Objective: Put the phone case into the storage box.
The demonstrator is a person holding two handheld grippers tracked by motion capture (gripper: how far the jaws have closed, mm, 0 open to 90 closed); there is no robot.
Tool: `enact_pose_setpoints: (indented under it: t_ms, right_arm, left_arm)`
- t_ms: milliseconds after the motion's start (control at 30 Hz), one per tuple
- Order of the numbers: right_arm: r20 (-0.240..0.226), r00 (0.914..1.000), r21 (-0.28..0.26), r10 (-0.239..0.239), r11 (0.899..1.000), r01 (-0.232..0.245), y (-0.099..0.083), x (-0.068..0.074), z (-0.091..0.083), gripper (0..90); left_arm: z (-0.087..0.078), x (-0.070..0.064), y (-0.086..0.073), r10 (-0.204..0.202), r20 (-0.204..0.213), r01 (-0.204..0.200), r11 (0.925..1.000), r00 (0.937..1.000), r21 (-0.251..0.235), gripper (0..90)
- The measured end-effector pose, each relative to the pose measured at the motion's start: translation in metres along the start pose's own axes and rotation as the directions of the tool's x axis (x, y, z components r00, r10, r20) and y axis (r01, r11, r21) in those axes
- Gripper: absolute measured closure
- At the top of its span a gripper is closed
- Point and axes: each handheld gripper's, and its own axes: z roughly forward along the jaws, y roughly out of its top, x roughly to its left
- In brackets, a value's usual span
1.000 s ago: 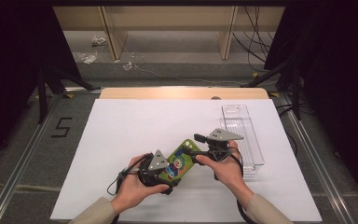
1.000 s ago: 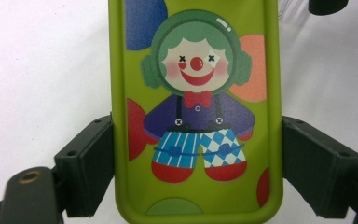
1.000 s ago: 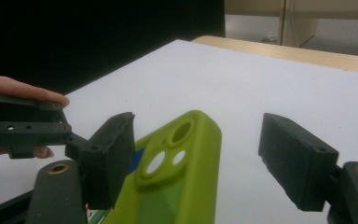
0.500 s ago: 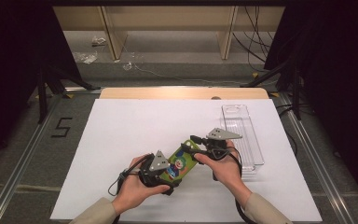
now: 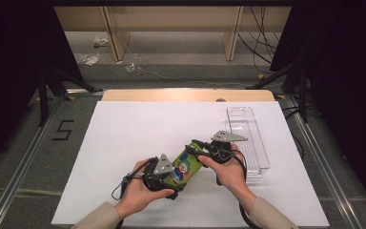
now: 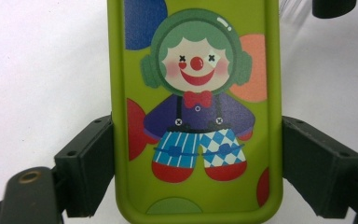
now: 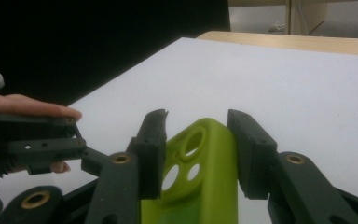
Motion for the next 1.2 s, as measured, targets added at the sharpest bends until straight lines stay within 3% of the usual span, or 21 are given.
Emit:
enact_pose_setpoints:
  t_ms: [333, 833, 1133, 1200]
  right_arm:
    - [-0.024, 0.9991, -0.027, 0.034, 0.999, -0.035, 0.002, 0.000, -0.002, 68.7]
    - [-0.053, 0.9980, -0.038, 0.034, 0.999, -0.036, 0.008, 0.004, -0.005, 73.4]
    - [-0.114, 0.9935, -0.072, 0.006, 0.997, -0.014, 0.020, 0.019, -0.013, 77.6]
    - [-0.120, 0.9923, -0.067, -0.028, 0.998, 0.020, 0.023, 0.024, -0.015, 78.0]
  left_arm:
    - [0.001, 0.000, 0.001, 0.006, -0.008, -0.006, 0.9999, 1.0000, 0.013, 16.2]
    - [0.001, 0.000, 0.001, 0.035, -0.015, -0.034, 0.9993, 0.9993, 0.013, 16.1]
    - [0.001, 0.002, 0.002, 0.094, -0.023, -0.095, 0.9950, 0.9953, -0.031, 15.2]
    - [0.000, 0.004, 0.002, 0.102, -0.021, -0.103, 0.9934, 0.9946, -0.050, 15.3]
